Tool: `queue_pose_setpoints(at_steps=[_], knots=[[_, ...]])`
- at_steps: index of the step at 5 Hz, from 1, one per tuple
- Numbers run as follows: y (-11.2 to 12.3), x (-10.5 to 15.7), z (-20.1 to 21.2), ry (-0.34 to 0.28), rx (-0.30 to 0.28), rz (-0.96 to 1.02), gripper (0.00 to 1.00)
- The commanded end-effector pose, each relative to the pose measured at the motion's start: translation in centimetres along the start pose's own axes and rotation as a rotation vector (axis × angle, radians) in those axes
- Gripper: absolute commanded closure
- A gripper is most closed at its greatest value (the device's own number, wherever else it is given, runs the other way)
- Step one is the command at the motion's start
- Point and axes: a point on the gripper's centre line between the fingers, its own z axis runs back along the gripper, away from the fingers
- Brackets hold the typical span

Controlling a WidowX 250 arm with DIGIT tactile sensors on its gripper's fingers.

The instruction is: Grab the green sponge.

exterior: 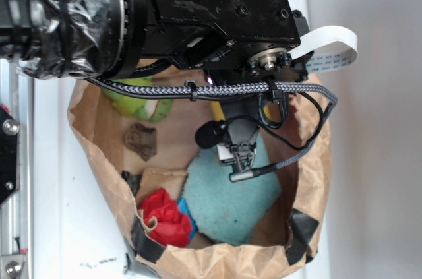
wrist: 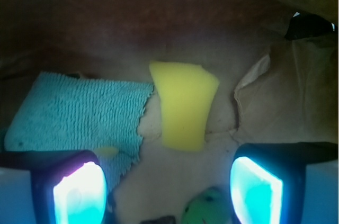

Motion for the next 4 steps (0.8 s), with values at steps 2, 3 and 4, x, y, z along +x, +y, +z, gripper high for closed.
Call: queue_pose_setpoints(at_steps=[2, 3, 4], knots=[[0.2, 0.8, 1.1, -0.039, 0.003, 0.01, 0.0], [0.2, 0.8, 1.1, -0.039, 0.003, 0.01, 0.0], [0.4, 0.6, -0.8, -0.026, -0.058, 0.044, 0.0]])
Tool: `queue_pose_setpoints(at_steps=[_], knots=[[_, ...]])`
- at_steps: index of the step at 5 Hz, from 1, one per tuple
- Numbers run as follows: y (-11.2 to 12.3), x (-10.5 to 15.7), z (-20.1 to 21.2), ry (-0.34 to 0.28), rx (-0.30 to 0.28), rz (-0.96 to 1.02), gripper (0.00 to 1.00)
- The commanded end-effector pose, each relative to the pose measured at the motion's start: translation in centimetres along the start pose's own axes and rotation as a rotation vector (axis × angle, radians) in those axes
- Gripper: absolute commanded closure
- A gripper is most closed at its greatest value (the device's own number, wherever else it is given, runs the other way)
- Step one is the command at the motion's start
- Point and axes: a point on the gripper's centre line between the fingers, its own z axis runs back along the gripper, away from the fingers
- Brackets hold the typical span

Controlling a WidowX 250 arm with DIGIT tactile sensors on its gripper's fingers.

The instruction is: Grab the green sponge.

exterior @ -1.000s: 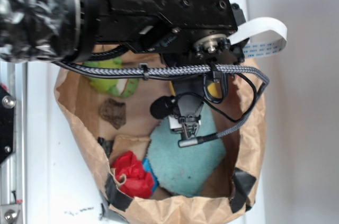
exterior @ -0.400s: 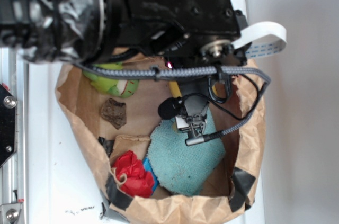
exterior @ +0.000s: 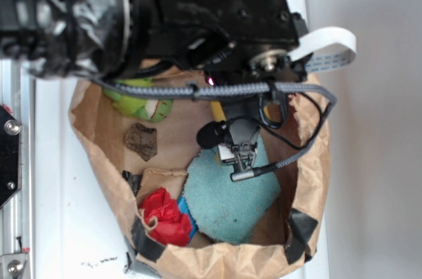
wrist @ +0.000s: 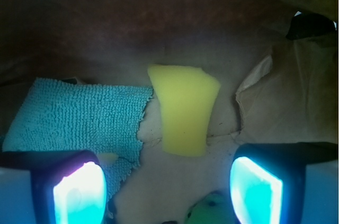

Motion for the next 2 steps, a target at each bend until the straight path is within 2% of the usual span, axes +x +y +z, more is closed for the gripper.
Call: queue_pose_setpoints(at_steps=[1, 2], knots=[[0.7, -0.1, -2.0, -0.006, -0.056, 0.035, 0.0], [0.6, -0.4, -3.2, -0.01, -0.047, 0.021, 0.0]])
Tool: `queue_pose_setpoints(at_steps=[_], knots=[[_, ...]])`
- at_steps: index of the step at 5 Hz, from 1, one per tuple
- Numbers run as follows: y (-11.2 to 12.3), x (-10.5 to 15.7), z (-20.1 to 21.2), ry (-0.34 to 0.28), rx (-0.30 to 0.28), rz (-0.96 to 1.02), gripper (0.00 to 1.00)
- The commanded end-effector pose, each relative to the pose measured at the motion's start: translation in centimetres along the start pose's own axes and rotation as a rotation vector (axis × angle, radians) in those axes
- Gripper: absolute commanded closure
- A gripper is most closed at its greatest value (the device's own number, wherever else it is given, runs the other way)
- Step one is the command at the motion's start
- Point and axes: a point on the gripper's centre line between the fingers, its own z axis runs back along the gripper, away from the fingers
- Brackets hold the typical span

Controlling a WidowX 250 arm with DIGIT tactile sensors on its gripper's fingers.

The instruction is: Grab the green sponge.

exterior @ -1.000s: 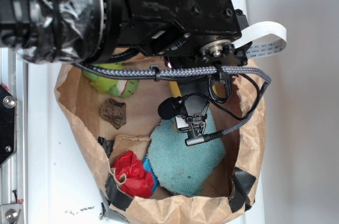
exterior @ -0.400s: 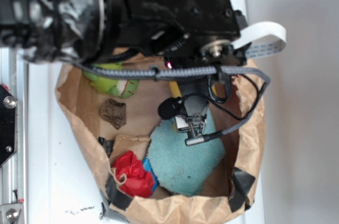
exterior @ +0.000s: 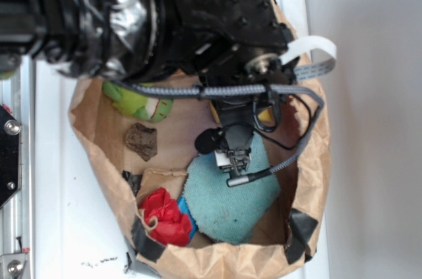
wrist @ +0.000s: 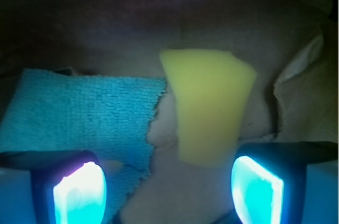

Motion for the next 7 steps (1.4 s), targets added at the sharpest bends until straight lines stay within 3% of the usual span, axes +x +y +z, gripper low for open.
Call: queue_pose_setpoints(at_steps=[1, 4, 7], knots=[[0.8, 1.1, -0.9, -0.053, 0.028, 0.022, 0.0], [1.1, 2.7, -2.5, -0.147, 0.123, 0.063, 0.0], [0.6, 2.3, -3.6, -0.134, 0.087, 0.051, 0.0]])
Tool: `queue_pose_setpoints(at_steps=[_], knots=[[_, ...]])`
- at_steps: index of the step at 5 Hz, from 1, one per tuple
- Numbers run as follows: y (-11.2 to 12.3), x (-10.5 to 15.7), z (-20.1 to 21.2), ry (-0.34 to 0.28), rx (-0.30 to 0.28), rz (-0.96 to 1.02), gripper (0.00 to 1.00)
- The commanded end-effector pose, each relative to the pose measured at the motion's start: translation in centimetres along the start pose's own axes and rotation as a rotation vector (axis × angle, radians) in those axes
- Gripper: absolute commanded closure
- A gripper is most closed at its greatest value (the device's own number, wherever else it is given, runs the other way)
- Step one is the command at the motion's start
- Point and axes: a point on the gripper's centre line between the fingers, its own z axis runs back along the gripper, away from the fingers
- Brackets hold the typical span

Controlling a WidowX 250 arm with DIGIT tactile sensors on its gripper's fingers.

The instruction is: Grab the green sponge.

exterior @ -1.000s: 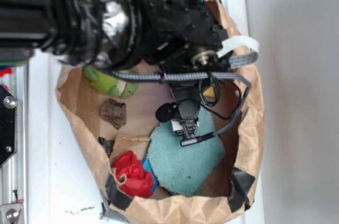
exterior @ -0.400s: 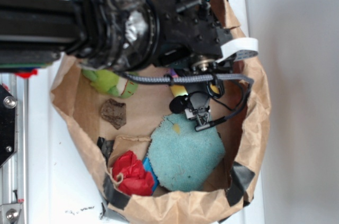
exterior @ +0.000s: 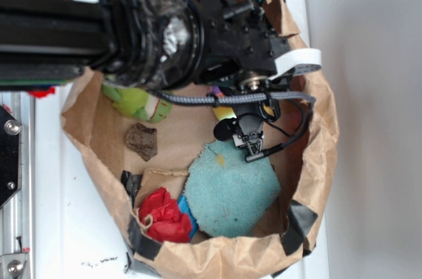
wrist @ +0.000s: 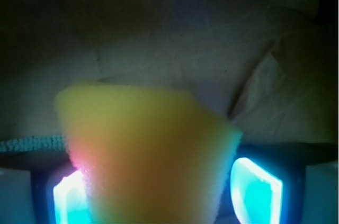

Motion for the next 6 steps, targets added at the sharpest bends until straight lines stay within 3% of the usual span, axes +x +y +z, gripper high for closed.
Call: queue_pose_setpoints(at_steps=[1, 3, 6], knots=[[-0.5, 0.3, 0.4, -0.013, -0.037, -0.005, 1.0], [-0.5, -0.2, 1.5, 0.015, -0.031, -0.04, 1.0], [-0.9, -1.9, 5.6, 0.048, -0.095, -0.104, 1.0]])
